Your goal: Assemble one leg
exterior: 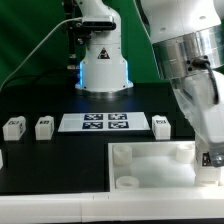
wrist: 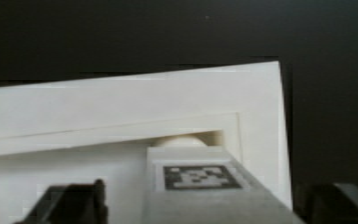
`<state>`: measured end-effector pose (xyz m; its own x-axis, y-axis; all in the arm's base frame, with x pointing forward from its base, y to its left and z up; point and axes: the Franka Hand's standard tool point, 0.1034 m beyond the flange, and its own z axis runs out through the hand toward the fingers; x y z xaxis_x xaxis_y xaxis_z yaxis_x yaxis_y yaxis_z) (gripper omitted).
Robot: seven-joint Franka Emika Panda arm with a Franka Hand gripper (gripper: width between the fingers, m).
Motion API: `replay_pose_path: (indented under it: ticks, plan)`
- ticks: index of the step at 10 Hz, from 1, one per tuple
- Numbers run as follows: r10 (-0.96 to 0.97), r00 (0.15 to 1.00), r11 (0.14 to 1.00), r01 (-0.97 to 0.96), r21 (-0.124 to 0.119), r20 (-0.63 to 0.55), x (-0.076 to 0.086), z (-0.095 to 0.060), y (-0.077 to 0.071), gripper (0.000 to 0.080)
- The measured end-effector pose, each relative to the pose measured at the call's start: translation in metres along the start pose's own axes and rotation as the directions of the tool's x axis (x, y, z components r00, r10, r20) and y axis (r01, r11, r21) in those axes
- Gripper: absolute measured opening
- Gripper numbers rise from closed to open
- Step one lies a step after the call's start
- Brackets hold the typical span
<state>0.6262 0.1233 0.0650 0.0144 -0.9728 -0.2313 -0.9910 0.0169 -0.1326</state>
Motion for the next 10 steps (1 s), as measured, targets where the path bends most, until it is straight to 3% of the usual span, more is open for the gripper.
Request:
replay_pose_path:
  ticks: [3, 7, 9, 10]
  plan:
    - [-0.421, 0.906, 0.9, 0.413, -0.143, -0.033, -0.021, 0.005, 0.016, 0.0636]
    - [-0.72, 0.694, 0.685, 0.715, -0.142, 0.015, -0.019, 0.005, 0.014, 0.0649]
    - [-0.892, 0.451, 0.443, 0.885, -0.144, 0.03, -0.022, -0.003, 0.0, 0.0649]
    - [-0.944, 0.328, 0.318, 0.937, -0.143, 0.048, -0.022, -0.003, 0.0, 0.0649]
